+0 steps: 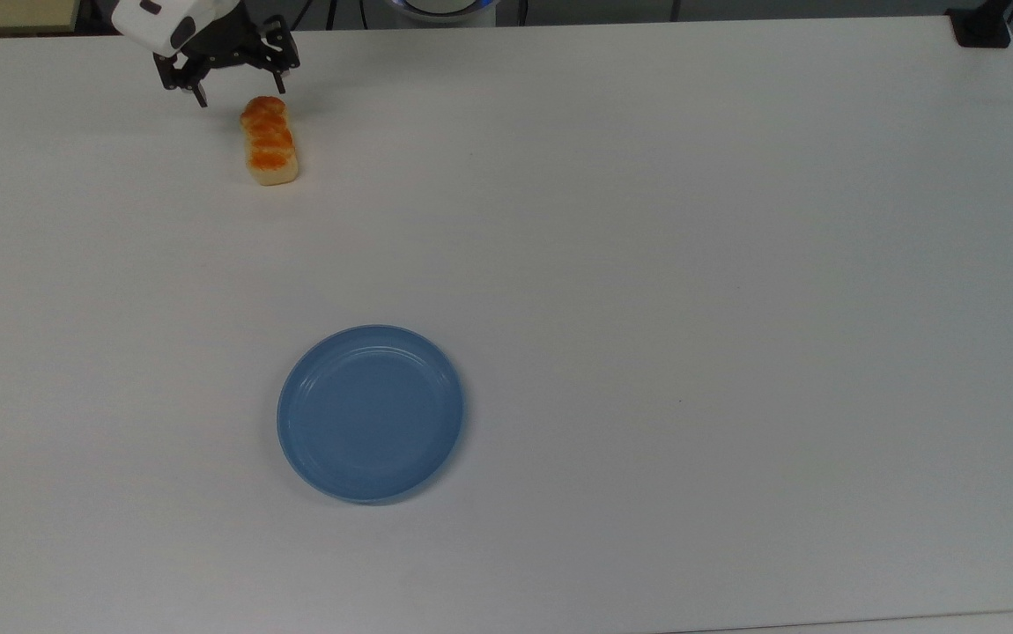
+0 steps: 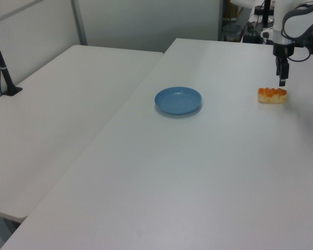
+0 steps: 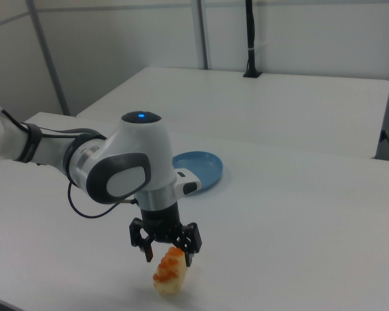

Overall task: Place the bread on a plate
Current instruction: 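Move the open gripper down over the glazed bread roll, then close the gripper around the bread roll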

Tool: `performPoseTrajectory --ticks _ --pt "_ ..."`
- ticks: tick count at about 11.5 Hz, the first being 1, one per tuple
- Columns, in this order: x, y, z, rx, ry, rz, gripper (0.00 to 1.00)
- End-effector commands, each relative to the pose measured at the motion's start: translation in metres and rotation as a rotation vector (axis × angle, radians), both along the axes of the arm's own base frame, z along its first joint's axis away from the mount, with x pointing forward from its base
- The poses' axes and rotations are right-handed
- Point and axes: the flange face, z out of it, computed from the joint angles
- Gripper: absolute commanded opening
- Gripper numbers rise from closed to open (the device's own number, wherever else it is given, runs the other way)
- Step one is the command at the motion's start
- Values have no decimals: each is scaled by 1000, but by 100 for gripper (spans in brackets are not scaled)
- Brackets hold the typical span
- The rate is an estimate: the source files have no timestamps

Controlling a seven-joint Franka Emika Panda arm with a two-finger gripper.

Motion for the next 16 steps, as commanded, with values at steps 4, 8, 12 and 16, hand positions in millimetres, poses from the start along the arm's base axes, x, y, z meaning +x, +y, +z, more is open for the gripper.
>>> performPoseTrajectory --ticks 4,8,12,16 --pt "18 21 -33 -21 -26 -7 98" --pt "25 27 -50 -22 -27 1 100" --pt "27 28 -49 -20 -22 -4 39" --pt "29 27 -38 -18 -3 -49 27"
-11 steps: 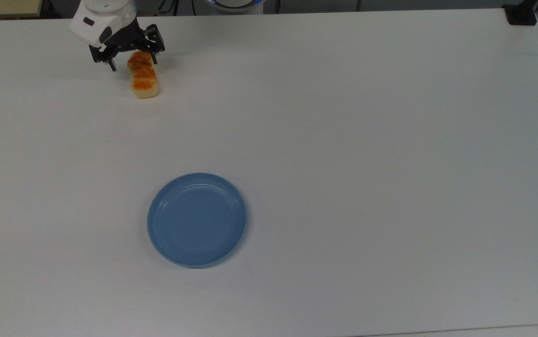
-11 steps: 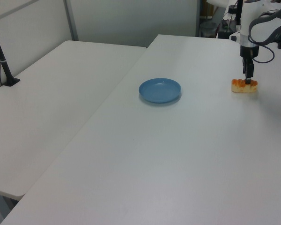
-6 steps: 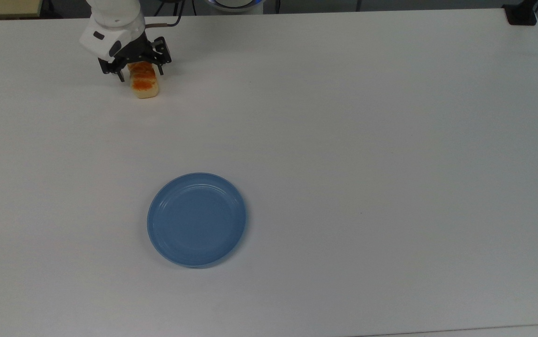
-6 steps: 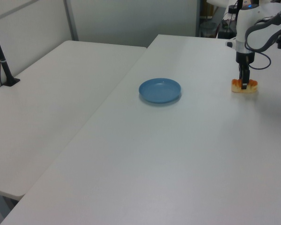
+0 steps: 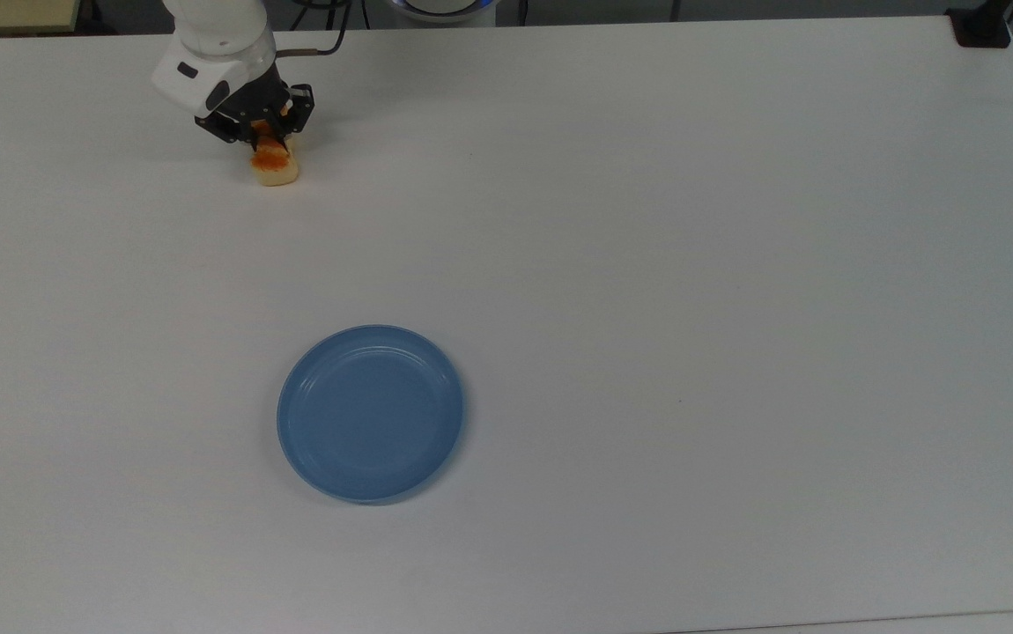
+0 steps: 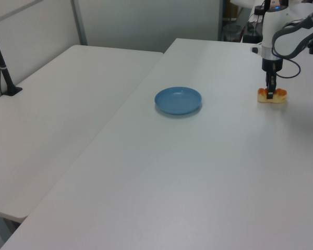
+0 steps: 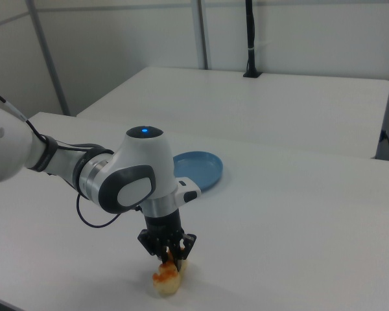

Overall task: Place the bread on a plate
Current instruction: 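Close the gripper around the bread roll, then lift the bread roll and carry it toward the blue plate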

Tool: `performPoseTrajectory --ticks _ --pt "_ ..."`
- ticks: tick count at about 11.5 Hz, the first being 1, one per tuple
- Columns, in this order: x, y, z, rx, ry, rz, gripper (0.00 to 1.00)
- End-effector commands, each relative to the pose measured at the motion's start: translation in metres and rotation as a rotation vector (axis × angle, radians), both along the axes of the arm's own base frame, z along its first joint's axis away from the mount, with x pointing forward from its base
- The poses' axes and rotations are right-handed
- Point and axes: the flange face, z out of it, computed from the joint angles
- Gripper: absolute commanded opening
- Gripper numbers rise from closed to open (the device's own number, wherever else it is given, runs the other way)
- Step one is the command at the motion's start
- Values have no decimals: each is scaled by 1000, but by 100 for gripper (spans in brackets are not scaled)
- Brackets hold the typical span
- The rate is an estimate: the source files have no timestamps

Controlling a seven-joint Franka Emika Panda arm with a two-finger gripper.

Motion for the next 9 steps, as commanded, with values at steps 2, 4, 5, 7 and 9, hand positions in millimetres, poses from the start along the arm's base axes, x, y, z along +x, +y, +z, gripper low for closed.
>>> performPoseTrajectory --ticks 2,4,5,7,9 --pt "13 -2 43 8 66 -45 27" --pt "30 -7 83 42 89 -74 27" --pt "39 -7 102 65 54 -93 27" --pt "60 -2 133 70 -15 -164 27" --pt "112 16 159 56 -50 -299 27"
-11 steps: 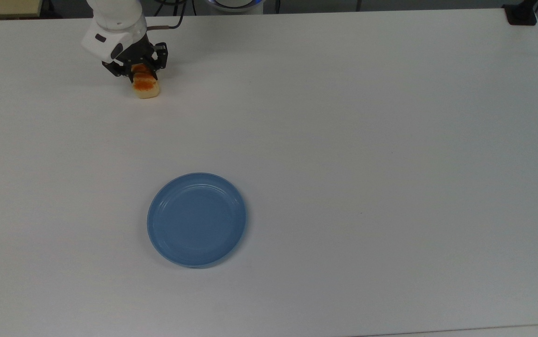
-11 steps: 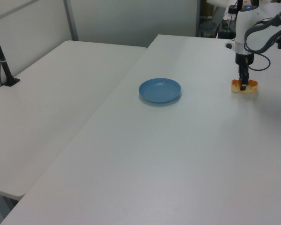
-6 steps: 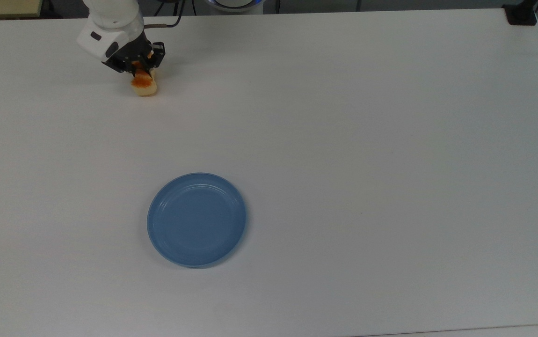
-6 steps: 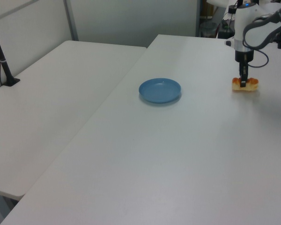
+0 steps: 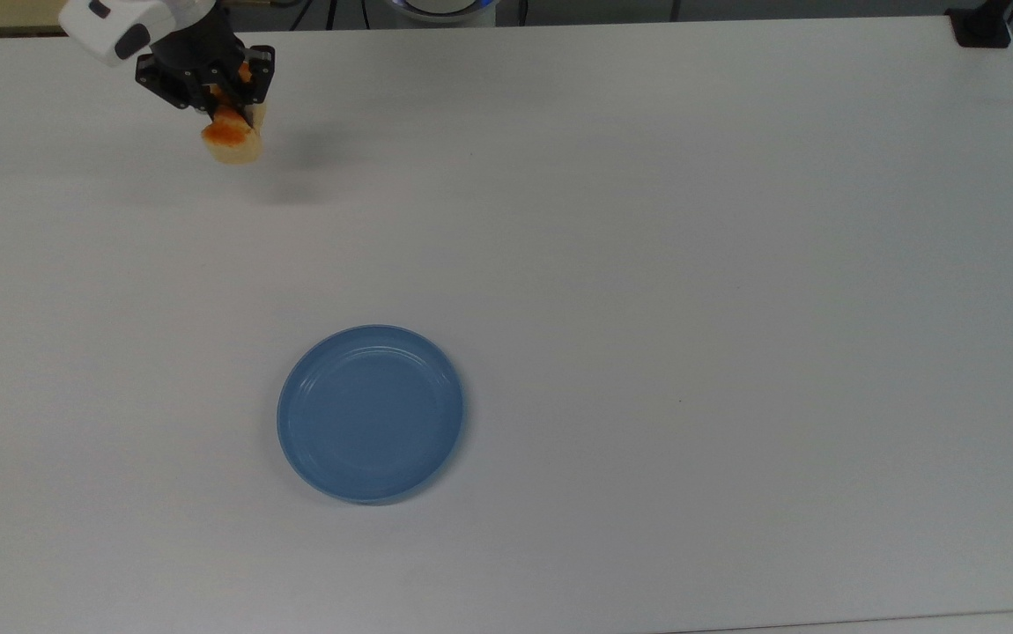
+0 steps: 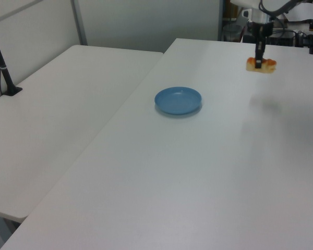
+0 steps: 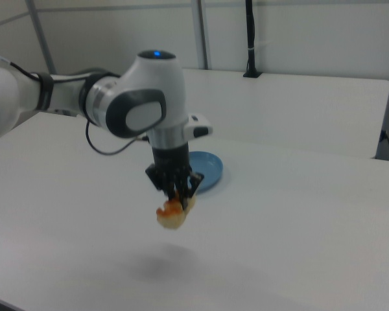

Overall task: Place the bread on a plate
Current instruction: 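Lift the bread roll and carry it toward the blue plate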

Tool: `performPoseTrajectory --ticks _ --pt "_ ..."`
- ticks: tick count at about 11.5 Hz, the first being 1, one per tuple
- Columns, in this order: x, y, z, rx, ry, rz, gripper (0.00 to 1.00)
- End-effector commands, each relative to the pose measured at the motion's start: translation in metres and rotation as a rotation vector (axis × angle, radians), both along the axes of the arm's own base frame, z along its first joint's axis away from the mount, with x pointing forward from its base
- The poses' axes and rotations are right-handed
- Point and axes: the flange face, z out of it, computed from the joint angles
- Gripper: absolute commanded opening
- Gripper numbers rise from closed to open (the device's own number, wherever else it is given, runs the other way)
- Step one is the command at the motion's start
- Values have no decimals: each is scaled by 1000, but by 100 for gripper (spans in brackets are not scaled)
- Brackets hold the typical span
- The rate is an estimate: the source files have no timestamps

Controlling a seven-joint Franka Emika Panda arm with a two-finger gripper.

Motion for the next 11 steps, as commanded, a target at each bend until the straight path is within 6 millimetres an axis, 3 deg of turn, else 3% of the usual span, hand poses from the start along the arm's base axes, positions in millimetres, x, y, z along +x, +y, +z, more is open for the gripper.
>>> performPoseTrajectory --ticks 1,3,7,11 --pt "77 27 37 -1 -15 -178 27" --pt "97 27 53 -3 -39 -220 27" --pt "152 44 46 31 -95 -256 27" --pt "183 75 50 31 -182 -247 27"
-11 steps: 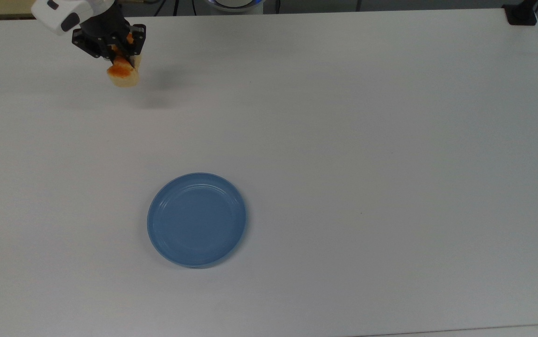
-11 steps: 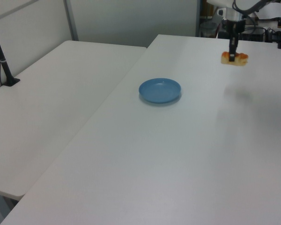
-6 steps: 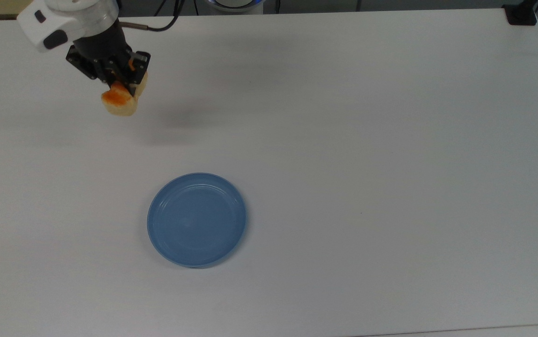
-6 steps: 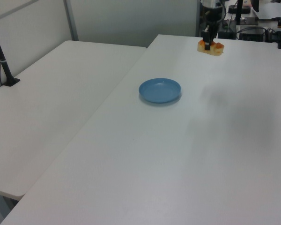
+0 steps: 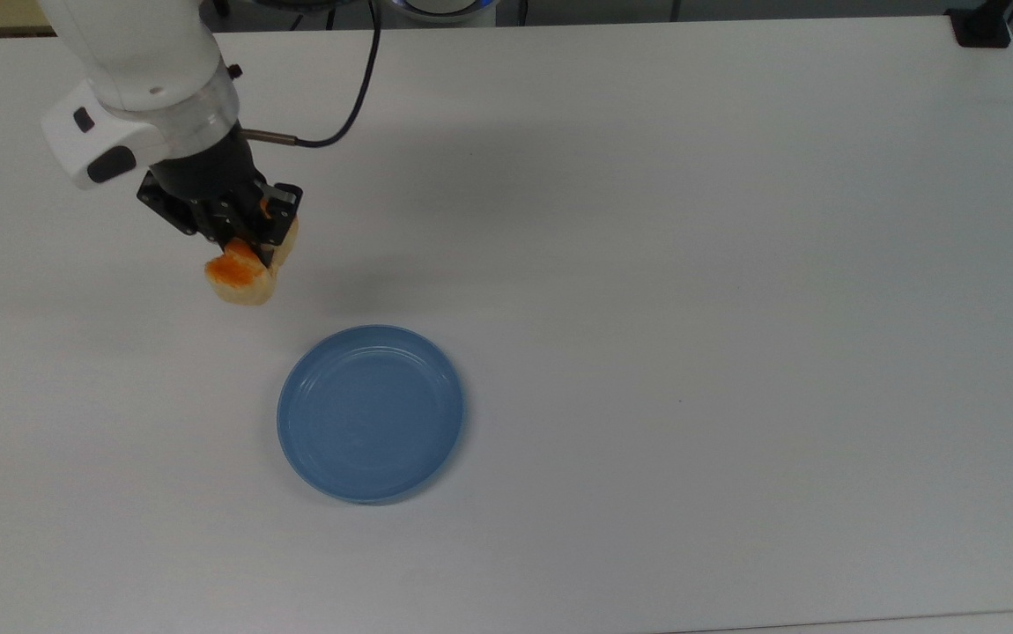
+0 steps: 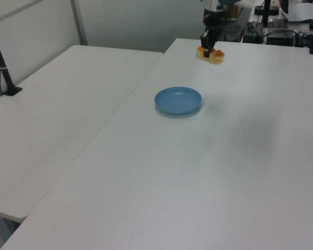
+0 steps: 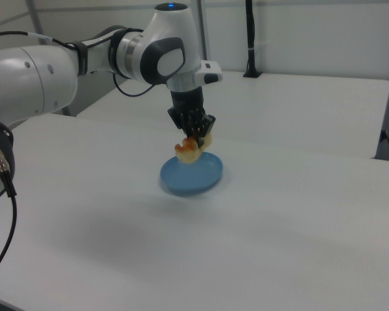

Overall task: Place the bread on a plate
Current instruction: 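Lower the bread roll onto the blue plate and open the gripper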

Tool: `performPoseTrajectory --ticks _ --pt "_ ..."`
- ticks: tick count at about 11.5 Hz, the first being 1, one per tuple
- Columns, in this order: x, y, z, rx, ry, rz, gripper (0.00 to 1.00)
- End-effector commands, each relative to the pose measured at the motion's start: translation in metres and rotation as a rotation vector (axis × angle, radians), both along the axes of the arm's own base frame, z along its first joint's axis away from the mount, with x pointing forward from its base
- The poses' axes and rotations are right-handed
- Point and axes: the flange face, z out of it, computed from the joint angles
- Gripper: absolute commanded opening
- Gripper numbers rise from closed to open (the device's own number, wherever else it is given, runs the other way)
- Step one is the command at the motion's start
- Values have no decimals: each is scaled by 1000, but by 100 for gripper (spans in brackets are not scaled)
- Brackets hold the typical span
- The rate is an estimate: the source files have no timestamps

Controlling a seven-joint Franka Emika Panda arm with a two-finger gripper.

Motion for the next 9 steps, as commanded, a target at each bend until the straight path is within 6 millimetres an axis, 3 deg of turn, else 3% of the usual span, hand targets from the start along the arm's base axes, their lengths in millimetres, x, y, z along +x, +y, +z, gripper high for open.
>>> performPoseTrajectory --ticks 1,5,9 --pt "28 38 -3 11 -72 -34 27" --pt "54 69 -38 16 -76 -65 26" --pt "71 93 -92 11 -69 -70 26"
